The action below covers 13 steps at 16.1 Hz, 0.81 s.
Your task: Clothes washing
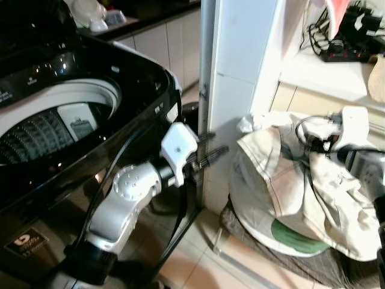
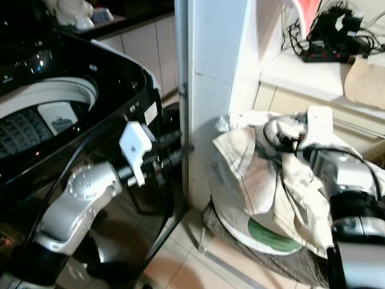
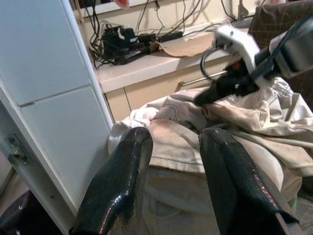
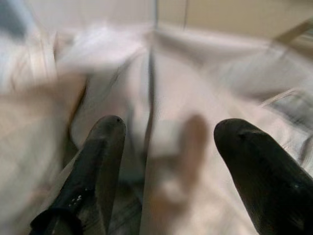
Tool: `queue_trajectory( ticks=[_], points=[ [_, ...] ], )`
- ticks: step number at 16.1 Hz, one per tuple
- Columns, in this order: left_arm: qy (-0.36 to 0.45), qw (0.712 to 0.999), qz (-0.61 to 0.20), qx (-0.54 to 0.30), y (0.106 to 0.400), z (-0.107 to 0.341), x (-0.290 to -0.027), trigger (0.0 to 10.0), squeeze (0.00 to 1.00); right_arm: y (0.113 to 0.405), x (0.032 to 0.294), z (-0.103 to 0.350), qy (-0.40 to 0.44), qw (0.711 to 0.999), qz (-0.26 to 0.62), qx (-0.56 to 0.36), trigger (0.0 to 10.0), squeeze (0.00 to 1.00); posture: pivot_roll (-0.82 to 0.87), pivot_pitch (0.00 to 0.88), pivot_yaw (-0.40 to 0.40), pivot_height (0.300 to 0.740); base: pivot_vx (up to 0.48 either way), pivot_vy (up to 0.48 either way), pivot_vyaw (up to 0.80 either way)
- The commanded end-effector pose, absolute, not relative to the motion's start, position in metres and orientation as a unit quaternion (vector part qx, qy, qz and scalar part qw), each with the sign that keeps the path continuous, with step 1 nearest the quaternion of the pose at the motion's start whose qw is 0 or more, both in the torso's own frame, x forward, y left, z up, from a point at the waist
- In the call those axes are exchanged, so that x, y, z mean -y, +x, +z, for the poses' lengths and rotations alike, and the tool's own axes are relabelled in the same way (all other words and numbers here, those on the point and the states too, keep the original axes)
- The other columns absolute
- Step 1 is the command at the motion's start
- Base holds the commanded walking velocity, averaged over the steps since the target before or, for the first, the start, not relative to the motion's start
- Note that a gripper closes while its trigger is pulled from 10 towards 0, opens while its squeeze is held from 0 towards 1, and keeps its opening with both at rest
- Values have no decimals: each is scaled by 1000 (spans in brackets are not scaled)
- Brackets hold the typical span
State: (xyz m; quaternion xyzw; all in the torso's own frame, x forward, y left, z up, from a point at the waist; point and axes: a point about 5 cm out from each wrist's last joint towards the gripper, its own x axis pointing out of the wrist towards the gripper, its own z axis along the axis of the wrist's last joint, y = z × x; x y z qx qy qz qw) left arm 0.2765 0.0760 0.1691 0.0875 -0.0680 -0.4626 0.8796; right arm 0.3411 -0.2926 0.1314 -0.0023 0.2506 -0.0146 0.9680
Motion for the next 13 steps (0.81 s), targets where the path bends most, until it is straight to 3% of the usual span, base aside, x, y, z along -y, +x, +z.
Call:
queue_trajectory(
  ticks=[1, 2, 3, 6, 7, 8, 13],
  points=[
    [96, 875, -469, 72, 275, 173, -76, 10000, 0, 342, 288, 126, -11, 966, 2, -259, 10000, 1000, -52, 6, 46, 740, 0, 0, 0],
    [104, 872, -474, 67, 273, 172, -75, 10000, 0, 338, 291, 112, -32, 954, -6, -297, 10000, 1000, -41, 2, 34, 740, 0, 0, 0],
    [101, 861, -495, 57, 266, 171, -75, 10000, 0, 332, 299, 101, -58, 942, -44, -327, 10000, 0, -38, 0, 30, 740, 0, 0, 0],
    [75, 850, -518, 57, 255, 172, -72, 10000, 0, 331, 305, 94, -74, 937, -64, -335, 10000, 0, -35, 0, 27, 740, 0, 0, 0],
    [58, 850, -521, 60, 253, 173, -71, 10000, 0, 331, 305, 93, -72, 937, -61, -335, 4196, 0, -35, 0, 26, 740, 0, 0, 0],
    [47, 851, -519, 64, 252, 175, -71, 10000, 0, 331, 305, 92, -74, 937, -61, -335, 0, 0, -37, 0, 26, 740, 0, 0, 0],
    [32, 856, -511, 70, 254, 180, -73, 10000, 0, 332, 304, 90, -73, 940, -58, -329, 0, 0, -29, 0, 25, 740, 0, 0, 0]
  ],
)
